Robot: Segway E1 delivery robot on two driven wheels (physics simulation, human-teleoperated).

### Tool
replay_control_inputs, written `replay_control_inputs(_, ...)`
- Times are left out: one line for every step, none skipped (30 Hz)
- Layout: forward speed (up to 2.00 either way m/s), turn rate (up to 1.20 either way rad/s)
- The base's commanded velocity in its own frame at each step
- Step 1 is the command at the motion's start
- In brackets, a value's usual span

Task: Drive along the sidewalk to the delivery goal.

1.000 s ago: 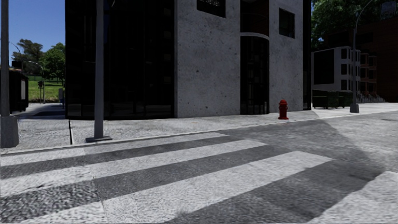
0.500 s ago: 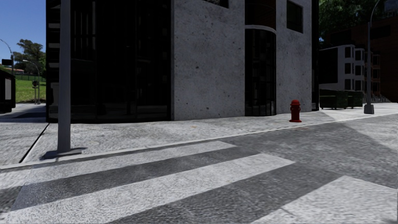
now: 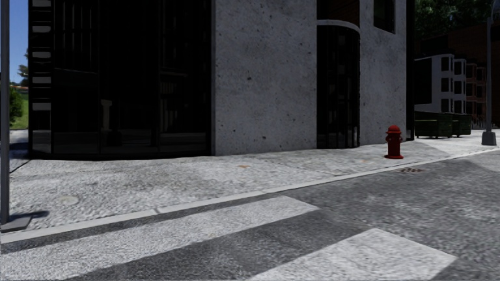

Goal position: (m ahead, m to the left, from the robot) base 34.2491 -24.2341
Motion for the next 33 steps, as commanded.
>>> replay_control_inputs(2.0, 0.14)
replay_control_inputs(2.0, 0.04)
replay_control_inputs(2.0, 0.04)
replay_control_inputs(2.0, 0.01)
replay_control_inputs(2.0, 0.0)
replay_control_inputs(2.0, 0.0)
replay_control_inputs(2.0, 0.0)
replay_control_inputs(2.0, 0.0)
replay_control_inputs(2.0, 0.0)
replay_control_inputs(2.0, 0.0)
replay_control_inputs(2.0, 0.0)
replay_control_inputs(2.0, 0.0)
replay_control_inputs(2.0, 0.0)
replay_control_inputs(2.0, 0.0)
replay_control_inputs(2.0, 0.0)
replay_control_inputs(2.0, 0.0)
replay_control_inputs(2.0, 0.0)
replay_control_inputs(2.0, 0.0)
replay_control_inputs(2.0, 0.0)
replay_control_inputs(2.0, 0.0)
replay_control_inputs(2.0, 0.0)
replay_control_inputs(2.0, 0.0)
replay_control_inputs(2.0, 0.0)
replay_control_inputs(2.0, 0.0)
replay_control_inputs(2.0, 0.0)
replay_control_inputs(2.0, 0.0)
replay_control_inputs(2.0, 0.0)
replay_control_inputs(2.0, 0.0)
replay_control_inputs(2.0, 0.0)
replay_control_inputs(2.0, 0.0)
replay_control_inputs(2.0, 0.0)
replay_control_inputs(2.0, 0.0)
replay_control_inputs(1.97, 0.0)
